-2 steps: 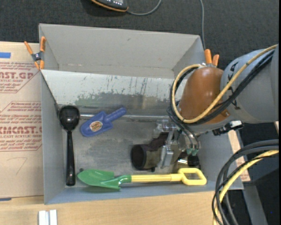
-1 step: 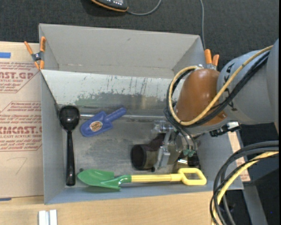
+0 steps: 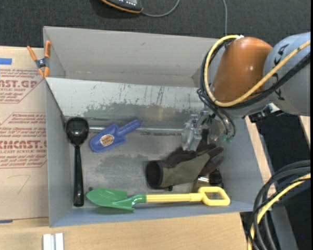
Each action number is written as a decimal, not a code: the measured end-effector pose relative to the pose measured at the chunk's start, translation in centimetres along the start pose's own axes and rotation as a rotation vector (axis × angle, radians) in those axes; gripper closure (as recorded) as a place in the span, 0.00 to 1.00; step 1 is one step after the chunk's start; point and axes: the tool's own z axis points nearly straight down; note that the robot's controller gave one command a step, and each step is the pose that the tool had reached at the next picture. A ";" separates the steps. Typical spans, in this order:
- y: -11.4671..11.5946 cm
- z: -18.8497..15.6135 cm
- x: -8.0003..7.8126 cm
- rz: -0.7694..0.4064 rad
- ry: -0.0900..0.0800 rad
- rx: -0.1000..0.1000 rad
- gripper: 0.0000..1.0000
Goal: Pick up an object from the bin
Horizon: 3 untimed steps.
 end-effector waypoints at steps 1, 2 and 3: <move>0.0 0.0 0.0 0.000 0.000 0.000 1.00; 4.5 5.5 0.4 -0.034 0.002 -0.001 1.00; 5.6 5.3 0.1 -0.021 -0.002 -0.002 1.00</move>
Offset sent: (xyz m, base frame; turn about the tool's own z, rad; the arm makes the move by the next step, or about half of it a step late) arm -0.0002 0.0423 -0.0518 -0.0300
